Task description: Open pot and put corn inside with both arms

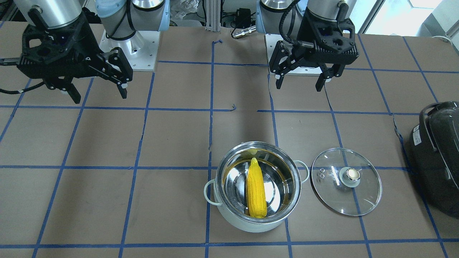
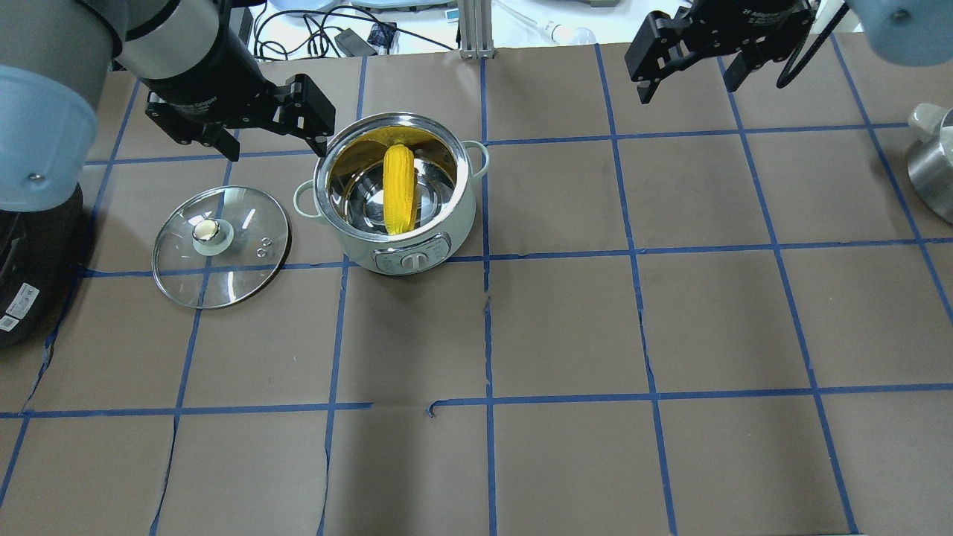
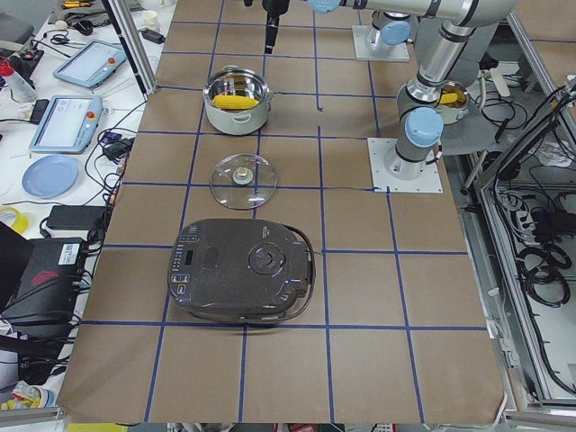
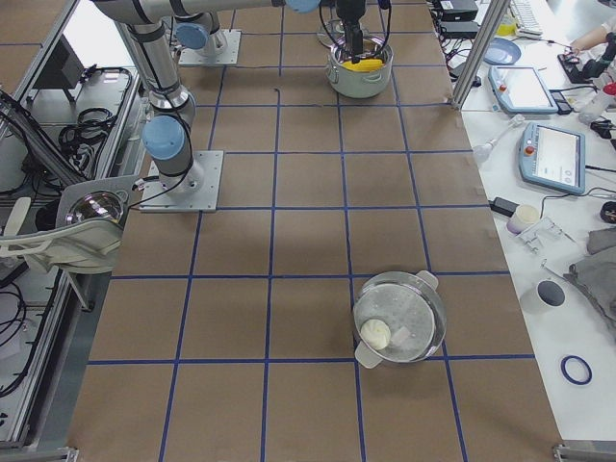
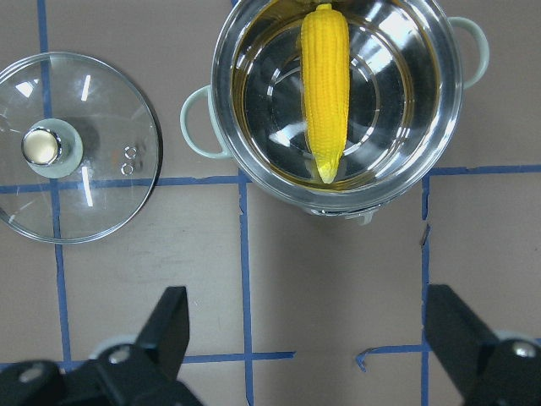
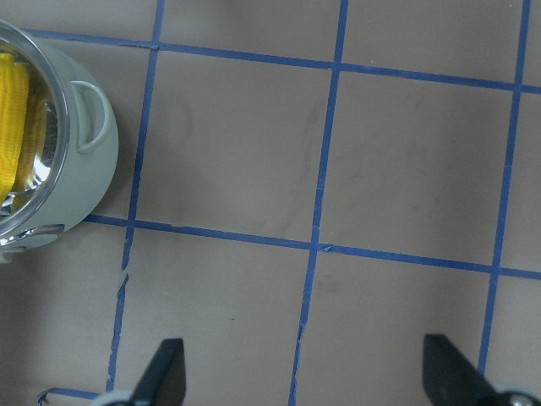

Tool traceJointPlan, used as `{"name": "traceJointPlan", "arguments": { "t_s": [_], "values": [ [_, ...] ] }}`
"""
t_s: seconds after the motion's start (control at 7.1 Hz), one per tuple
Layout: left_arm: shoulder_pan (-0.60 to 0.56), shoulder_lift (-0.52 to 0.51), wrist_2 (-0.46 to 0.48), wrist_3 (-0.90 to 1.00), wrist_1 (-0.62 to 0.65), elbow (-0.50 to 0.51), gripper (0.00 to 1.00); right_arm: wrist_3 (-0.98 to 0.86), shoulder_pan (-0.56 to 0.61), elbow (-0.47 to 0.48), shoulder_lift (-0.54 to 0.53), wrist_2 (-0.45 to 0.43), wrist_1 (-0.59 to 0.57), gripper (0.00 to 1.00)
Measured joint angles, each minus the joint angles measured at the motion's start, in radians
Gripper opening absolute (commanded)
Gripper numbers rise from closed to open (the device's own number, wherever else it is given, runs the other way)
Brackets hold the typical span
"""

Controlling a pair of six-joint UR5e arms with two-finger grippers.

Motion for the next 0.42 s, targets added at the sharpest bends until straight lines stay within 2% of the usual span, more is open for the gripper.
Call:
{"name": "traceJointPlan", "arguments": {
  "t_s": [0.42],
  "values": [
    [0.000,0.001,0.000,0.000,-0.003,-0.001,1.00,0.009,0.017,0.007,0.003,-0.011,0.003,1.00]
  ]
}}
